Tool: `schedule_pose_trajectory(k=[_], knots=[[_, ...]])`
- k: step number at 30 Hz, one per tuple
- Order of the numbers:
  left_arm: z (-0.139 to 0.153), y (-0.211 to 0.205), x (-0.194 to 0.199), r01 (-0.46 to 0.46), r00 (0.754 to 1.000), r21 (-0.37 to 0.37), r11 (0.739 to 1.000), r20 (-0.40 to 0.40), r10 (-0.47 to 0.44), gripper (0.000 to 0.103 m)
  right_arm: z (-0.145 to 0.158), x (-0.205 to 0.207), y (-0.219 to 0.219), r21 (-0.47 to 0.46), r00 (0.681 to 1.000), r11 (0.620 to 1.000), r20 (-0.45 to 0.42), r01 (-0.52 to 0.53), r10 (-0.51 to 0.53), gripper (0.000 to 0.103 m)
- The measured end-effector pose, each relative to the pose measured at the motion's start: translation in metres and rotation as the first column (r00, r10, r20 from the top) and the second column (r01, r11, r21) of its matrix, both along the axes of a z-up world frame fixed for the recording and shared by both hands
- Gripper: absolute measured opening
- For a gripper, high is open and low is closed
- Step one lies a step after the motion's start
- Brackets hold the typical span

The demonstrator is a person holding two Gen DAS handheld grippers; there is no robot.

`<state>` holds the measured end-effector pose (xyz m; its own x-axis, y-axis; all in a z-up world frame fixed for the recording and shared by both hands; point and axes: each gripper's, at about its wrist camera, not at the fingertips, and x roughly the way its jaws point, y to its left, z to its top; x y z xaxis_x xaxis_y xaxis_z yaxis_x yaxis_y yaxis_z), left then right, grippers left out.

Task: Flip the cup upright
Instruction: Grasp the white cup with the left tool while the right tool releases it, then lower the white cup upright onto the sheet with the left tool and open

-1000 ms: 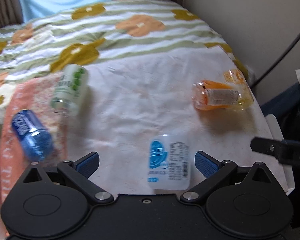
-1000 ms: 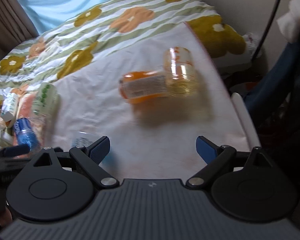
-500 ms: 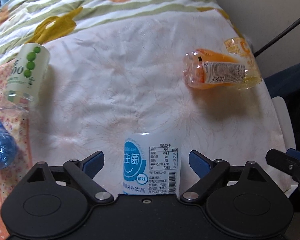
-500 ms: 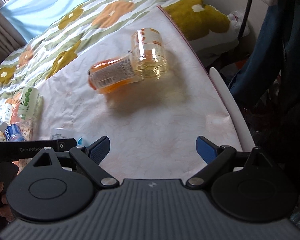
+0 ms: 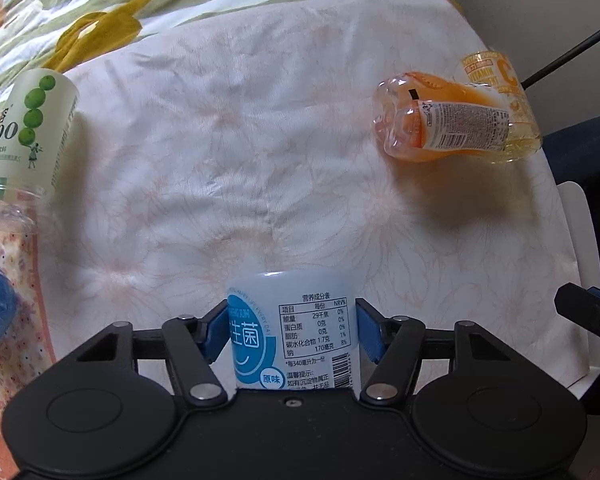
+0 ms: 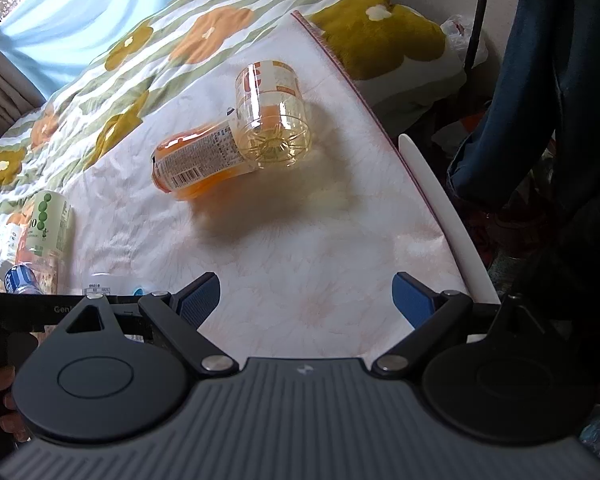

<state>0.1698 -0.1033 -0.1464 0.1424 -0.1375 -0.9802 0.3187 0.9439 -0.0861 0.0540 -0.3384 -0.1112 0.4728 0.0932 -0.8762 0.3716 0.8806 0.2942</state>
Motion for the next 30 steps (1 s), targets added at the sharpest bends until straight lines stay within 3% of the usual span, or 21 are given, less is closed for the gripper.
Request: schedule_pose_trajectory(k=[4,7,16,25,30], knots=[[0.007,0.003,-0.003,-0.005,1.0,-0.012,1.0,0.027,0.005,0.066,0.001,0.0,0.001,0.004,1.0,1.0,0.009,0.002,-0.002,0.103],[0.021,0.004,-0.009,-0.004,0.995,-0.032,0.999,0.095,0.007,0.066,0.004,0.0,0.003,0.006,1.0,1.0,0.02,-0.002,0.002,0.103],[0.034,0.001,-0.02,-0.02,0.955,-0.063,0.998,0.294,0.037,0.065,0.003,-0.001,0.018,-0.001,0.999,0.999,0.022,-0.047,0.047,0.103],[0.036,0.004,-0.048,0.006,0.93,-0.005,1.0,0.367,-0.004,0.065,-0.008,-0.01,0.03,0.009,0.997,0.997,0.006,-0.079,0.078,0.103],[0.028,0.007,-0.055,-0.014,0.926,-0.022,1.0,0.378,0.021,0.065,-0.012,-0.013,0.033,0.002,0.996,0.996,0.001,-0.093,0.093,0.103]])
